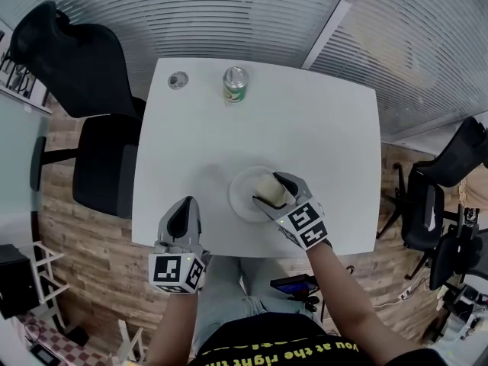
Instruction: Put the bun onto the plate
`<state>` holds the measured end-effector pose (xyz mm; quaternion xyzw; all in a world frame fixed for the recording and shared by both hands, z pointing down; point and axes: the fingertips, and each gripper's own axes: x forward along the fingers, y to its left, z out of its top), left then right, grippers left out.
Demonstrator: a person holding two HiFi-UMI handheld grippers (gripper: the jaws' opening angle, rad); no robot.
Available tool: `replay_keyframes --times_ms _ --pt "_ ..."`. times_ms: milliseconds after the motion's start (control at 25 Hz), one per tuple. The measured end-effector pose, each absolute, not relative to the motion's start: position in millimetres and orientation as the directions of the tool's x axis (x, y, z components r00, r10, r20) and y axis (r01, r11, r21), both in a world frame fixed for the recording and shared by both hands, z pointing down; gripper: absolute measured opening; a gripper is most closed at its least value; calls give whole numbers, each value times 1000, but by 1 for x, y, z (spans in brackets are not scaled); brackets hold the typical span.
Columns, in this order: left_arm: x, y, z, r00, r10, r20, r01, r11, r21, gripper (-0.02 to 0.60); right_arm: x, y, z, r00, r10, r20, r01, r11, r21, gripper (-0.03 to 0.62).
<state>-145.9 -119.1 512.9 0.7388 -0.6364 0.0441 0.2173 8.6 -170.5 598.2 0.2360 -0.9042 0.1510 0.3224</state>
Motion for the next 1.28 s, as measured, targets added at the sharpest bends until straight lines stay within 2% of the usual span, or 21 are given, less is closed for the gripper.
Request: replay_keyframes --times_ms 1280 --pt "-157 -113 526 161 -916 367 -960 -60 273 0 -9 -158 636 -659 -238 714 -451 884 -122 331"
